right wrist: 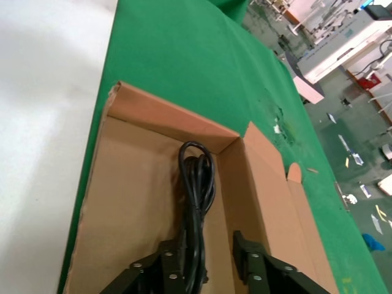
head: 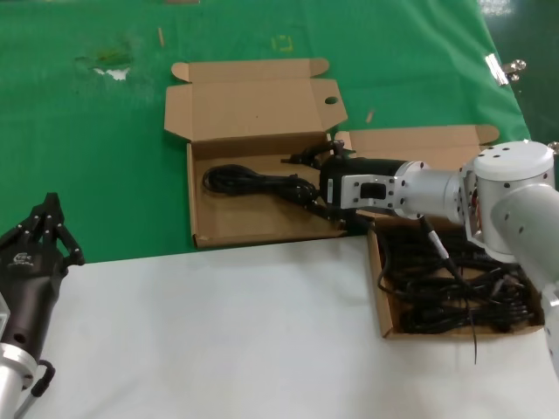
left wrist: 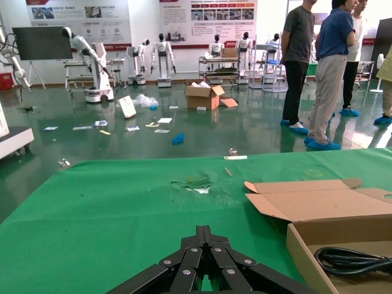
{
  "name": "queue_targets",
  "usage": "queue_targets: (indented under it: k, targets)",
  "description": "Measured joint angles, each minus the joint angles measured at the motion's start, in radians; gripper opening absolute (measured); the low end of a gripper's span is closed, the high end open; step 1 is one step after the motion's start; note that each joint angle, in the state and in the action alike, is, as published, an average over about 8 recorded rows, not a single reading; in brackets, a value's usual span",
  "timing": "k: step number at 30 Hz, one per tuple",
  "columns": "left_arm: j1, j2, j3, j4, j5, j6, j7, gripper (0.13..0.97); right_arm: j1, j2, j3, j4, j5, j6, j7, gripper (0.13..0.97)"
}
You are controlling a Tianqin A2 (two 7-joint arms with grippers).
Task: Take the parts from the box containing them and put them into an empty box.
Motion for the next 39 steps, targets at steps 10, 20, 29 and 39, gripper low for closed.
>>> queue_targets:
  k: [10,20,29,39]
  targets:
    - [0.000,0.000,0.000,0.000,0.000,0.000,0.000,0.140,-0.166,0.107,-0.056,0.407,-0.056,-0.001,0.279,0.413]
    - [0.000,0.000,0.000,0.000,0.000,0.000,0.000,0.140,-0.352,0.257,-0.078,0.811,-0.109,0.040,0.591,0.621]
    - [0.000,0.000,0.000,0.000,0.000,0.000,0.000,0.140,-0.476,0.355,-0.054,1.009,-0.120,0.101,0.751,0.779]
    - [0.000,0.000,0.000,0.000,0.000,0.000,0.000,0.147,-0.511,0.375,-0.041,1.050,-0.115,0.123,0.783,0.916]
